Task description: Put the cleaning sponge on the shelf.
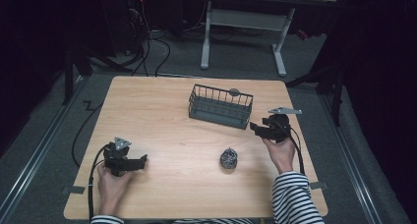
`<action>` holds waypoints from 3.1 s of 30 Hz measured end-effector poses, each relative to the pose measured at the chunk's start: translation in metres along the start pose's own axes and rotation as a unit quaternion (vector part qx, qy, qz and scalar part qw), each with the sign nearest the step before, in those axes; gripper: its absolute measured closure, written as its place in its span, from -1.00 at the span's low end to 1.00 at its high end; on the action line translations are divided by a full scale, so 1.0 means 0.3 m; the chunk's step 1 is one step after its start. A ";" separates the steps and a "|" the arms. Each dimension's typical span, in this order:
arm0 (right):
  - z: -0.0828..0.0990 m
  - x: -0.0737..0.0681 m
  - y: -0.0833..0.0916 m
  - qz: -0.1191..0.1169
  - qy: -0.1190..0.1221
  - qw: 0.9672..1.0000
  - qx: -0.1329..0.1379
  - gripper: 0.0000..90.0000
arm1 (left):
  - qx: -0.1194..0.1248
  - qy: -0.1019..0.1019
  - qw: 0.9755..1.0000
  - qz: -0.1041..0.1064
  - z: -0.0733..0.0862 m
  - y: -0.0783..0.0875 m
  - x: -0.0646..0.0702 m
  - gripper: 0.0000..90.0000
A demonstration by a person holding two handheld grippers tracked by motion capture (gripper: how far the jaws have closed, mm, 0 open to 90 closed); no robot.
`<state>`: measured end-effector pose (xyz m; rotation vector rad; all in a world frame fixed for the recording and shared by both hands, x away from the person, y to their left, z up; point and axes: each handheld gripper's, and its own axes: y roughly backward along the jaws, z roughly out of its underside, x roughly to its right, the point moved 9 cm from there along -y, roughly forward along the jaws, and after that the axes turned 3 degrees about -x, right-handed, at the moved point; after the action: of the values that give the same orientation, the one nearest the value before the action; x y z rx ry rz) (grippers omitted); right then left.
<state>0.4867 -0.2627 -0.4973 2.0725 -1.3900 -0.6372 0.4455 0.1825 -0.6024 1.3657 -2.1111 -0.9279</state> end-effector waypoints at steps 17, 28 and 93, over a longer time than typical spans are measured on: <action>-0.171 0.039 -0.114 0.022 -0.023 0.999 -0.020 -0.07 | 0.000 -0.001 1.000 0.000 0.000 0.000 0.000 -0.93; -0.185 0.054 -0.217 0.040 -0.032 0.997 -0.056 0.05 | 0.000 -0.001 1.000 0.000 0.000 0.000 0.001 -0.92; -0.071 -0.092 -0.068 -0.009 0.038 0.998 -0.040 -0.24 | 0.003 0.003 1.000 -0.003 0.000 0.002 0.000 -0.89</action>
<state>0.5045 -0.2268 -0.4935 2.0268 -1.2845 -0.6042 0.4452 0.1827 -0.6019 1.3752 -2.1088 -0.9203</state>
